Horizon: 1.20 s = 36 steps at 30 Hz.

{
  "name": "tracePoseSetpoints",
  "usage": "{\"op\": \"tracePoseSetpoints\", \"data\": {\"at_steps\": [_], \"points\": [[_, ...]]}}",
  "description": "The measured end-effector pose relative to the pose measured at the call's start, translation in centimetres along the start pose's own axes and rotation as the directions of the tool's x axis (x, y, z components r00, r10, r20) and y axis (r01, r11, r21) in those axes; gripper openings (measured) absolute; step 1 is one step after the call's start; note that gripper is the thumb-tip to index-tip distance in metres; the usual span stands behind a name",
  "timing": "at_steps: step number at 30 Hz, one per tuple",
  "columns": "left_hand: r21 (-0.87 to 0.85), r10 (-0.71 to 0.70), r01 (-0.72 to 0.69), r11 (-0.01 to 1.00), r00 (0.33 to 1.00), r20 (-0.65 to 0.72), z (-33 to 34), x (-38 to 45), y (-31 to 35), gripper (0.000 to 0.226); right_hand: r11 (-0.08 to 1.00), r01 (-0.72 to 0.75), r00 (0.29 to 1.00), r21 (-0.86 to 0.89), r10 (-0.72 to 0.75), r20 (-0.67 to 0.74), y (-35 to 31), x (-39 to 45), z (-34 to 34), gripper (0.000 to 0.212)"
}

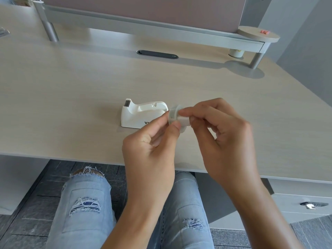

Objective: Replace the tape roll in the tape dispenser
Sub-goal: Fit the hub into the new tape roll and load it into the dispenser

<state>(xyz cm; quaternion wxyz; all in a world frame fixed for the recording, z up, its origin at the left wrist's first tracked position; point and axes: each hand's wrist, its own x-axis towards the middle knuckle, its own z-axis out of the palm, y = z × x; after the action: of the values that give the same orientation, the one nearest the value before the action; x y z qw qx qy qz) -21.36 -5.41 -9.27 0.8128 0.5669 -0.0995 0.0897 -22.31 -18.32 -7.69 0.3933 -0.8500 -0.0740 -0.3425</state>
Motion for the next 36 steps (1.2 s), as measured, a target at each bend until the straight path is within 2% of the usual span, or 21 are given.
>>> {"op": "tracePoseSetpoints", "data": {"at_steps": [3,7,9,14,17,23,25,30,34,36], "points": [[-0.025,-0.019,0.019,1.000,1.000,-0.009,0.3,0.0,0.0,0.028,0.998,-0.041,0.999,0.046,0.042,-0.019,-0.1,0.0,0.1,0.028],[-0.031,-0.020,0.019,0.999,1.000,-0.018,0.6,0.1,-0.1,0.025,0.912,-0.246,0.960,0.327,0.276,-0.048,-0.2,0.2,0.0,0.023],[-0.021,-0.025,0.024,0.999,0.999,-0.031,0.5,0.1,-0.1,0.028,0.880,-0.282,0.948,0.384,0.317,-0.032,-0.2,0.3,-0.1,0.020],[-0.045,-0.034,0.032,0.998,0.999,-0.043,0.4,0.0,0.0,0.032,0.860,-0.278,0.957,0.427,0.285,0.048,-0.3,-0.1,-0.2,0.021],[-0.060,-0.035,0.033,0.998,0.999,-0.020,0.4,0.0,0.2,0.034,0.880,-0.238,0.968,0.412,0.251,0.024,-0.2,-0.1,-0.3,0.023],[-0.073,-0.054,0.053,0.996,0.999,-0.004,0.3,-0.1,0.2,0.032,0.985,-0.056,0.998,0.165,0.054,0.012,0.3,-0.1,-0.3,0.019],[-0.076,-0.057,0.057,0.995,0.998,0.002,0.2,-0.1,0.1,0.031,0.986,-0.051,0.998,0.159,0.046,0.031,0.4,0.0,-0.5,0.019],[-0.140,-0.081,0.082,0.987,0.997,0.013,0.1,0.2,0.0,0.028,0.870,-0.229,0.973,0.437,0.212,0.087,0.1,0.5,-1.1,0.020],[-0.162,-0.099,0.099,0.982,0.995,0.005,0.1,0.4,-0.1,0.022,0.833,-0.359,0.932,0.420,0.345,0.112,0.1,0.7,-1.5,0.034],[-0.169,-0.109,0.108,0.980,0.994,0.004,-0.1,0.5,0.1,0.024,0.811,-0.424,0.906,0.403,0.384,0.179,0.3,0.7,-1.8,0.038]]}}
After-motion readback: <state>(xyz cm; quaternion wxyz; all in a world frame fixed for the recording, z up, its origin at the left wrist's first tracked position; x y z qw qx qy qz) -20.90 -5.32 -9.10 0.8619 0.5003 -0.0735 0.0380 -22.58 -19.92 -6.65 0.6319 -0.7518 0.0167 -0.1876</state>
